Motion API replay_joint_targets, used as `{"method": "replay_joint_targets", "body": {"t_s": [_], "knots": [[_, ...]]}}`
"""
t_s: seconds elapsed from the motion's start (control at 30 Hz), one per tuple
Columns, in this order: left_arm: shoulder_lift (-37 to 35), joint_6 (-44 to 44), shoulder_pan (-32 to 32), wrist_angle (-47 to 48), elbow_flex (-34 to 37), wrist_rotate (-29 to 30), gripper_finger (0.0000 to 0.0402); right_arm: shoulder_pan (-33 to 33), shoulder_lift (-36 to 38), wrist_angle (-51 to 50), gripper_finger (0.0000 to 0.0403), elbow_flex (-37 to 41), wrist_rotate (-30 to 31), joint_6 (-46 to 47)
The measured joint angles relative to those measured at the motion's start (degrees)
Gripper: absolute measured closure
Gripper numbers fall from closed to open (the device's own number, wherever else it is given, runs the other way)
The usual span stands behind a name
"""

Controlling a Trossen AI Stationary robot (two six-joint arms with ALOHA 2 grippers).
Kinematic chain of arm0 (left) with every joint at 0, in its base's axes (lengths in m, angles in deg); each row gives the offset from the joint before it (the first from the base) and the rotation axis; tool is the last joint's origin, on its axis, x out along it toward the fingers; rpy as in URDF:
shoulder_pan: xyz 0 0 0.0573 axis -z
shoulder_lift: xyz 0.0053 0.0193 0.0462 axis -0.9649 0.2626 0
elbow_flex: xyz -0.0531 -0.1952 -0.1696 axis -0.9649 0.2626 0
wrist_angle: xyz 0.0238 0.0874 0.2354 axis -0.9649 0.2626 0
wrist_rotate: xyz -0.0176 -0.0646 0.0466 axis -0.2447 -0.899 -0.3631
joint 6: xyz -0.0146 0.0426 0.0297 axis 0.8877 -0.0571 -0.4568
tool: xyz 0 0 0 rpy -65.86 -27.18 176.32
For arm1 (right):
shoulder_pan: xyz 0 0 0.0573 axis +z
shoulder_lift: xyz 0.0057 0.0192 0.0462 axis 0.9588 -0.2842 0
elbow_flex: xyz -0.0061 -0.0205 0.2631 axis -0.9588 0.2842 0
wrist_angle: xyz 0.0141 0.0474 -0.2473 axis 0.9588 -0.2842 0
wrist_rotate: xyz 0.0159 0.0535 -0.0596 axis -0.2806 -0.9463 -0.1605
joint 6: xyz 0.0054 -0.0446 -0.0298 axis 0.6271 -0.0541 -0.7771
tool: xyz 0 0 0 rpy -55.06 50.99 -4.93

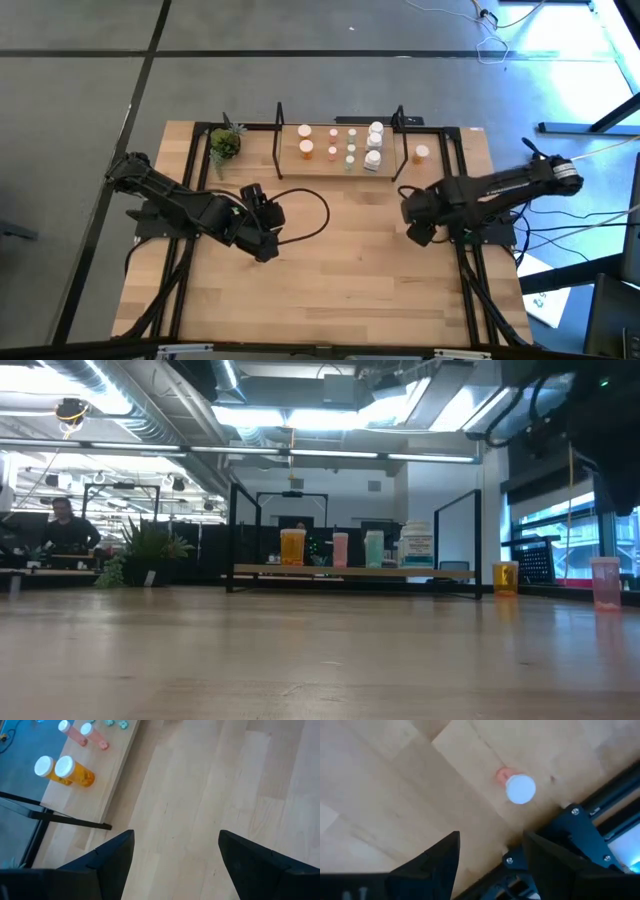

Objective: Pick and place medicine bottles onto shelf by color
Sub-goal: Put the pink pill bottle on the shelf aligned with the pink bottles

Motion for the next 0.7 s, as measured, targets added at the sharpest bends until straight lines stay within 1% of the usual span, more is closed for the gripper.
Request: {"method": "replay_joint_targets", "body": {"t_s": [0.13, 0.23, 0.33, 0.4, 0.47, 0.53, 0.63, 0.7], "knots": [[0.0, 0.0, 0.0, -0.1, 0.0, -0.1, 0.0117, 8.5, 1.2, 0.0, 0.0184, 0.0, 3.2, 12.4], [0.0, 0.0, 0.0, -0.1, 0.0, -0.1, 0.0117, 16.1, 1.3, 0.3, 0.0184, 0.0, 8.8, 23.7], [0.0, -0.1, 0.0, -0.1, 0.0, -0.1, 0.0117, 22.7, 1.3, 4.2, 0.0184, 1.3, 15.8, 34.6], [0.0, -0.1, 0.0, 0.0, 0.0, -0.1, 0.0117, 25.5, 1.2, 8.0, 0.0184, 3.0, 21.8, 42.5], [0.0, -0.1, 0.0, 0.0, 0.0, -0.1, 0.0117, 27.5, 0.4, 12.6, 0.0184, 5.2, 26.1, 45.7], [0.0, -0.1, 0.0, 0.0, 0.0, -0.1, 0.0117, 29.1, -0.4, 14.9, 0.0184, 7.7, 26.6, 47.6], [0.0, -0.1, 0.0, 0.0, 0.0, -0.1, 0.0117, 30.1, -1.8, 16.8, 0.0184, 11.2, 26.7, 55.9], [0.0, -0.1, 0.0, -0.1, 0.0, -0.1, 0.0117, 30.6, -2.9, 17.8, 0.0184, 12.8, 26.7, 59.8]]}}
